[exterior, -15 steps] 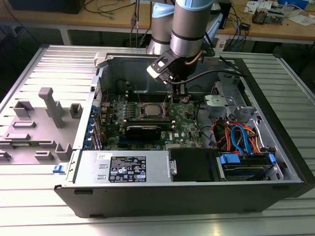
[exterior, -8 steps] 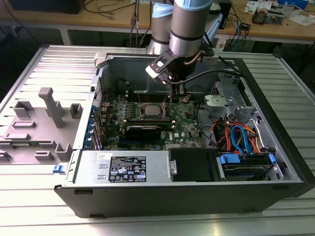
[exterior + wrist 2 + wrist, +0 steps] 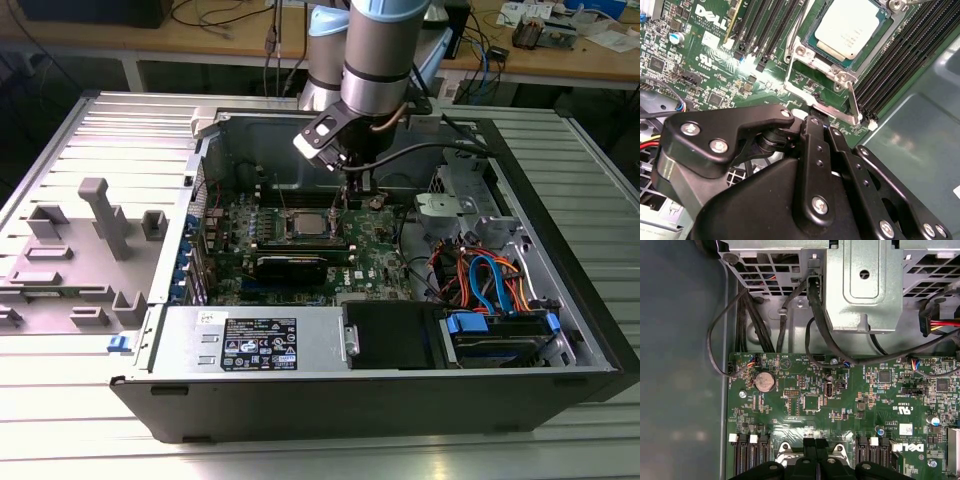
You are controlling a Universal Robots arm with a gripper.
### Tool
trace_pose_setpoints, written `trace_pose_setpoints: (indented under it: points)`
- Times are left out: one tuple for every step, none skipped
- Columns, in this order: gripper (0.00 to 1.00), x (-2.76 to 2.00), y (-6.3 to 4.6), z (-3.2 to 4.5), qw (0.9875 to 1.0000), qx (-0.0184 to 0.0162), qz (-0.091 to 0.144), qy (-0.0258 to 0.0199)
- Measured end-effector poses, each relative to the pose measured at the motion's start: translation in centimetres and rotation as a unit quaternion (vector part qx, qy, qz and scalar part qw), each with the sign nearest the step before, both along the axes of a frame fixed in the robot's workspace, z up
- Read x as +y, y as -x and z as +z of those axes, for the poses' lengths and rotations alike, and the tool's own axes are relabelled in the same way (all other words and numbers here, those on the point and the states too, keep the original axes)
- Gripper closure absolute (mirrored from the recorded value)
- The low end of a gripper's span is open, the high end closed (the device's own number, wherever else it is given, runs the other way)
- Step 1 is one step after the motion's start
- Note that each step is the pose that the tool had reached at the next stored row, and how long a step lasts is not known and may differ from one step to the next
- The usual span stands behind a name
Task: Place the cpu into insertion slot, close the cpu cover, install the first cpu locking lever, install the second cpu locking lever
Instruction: 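Close the cpu cover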
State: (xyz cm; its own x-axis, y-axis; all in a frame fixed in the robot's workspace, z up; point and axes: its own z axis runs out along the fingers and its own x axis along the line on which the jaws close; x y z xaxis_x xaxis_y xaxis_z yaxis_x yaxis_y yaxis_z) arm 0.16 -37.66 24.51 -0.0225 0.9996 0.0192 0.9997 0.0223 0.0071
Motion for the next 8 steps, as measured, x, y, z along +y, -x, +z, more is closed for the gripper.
trace_pose_setpoints:
  points:
    - [0.89, 0.00, 0.05, 0.00, 1.0000, 0.0000, 0.000, 0.0000]
    - [0.89, 0.00, 0.08, 0.00, 1.0000, 0.0000, 0.000, 0.0000]
    - [0.89, 0.00, 0.11, 0.00, 1.0000, 0.0000, 0.000, 0.0000]
    - [0.89, 0.00, 0.13, 0.00, 1.0000, 0.0000, 0.000, 0.0000]
    - [0.89, 0.00, 0.15, 0.00, 1.0000, 0.0000, 0.000, 0.0000]
    - [0.89, 0.00, 0.19, 0.00, 1.0000, 0.0000, 0.000, 0.0000]
    - [0.89, 0.00, 0.21, 0.00, 1.0000, 0.0000, 0.000, 0.0000]
    - [0.89, 0.00, 0.26, 0.00, 1.0000, 0.0000, 0.000, 0.0000]
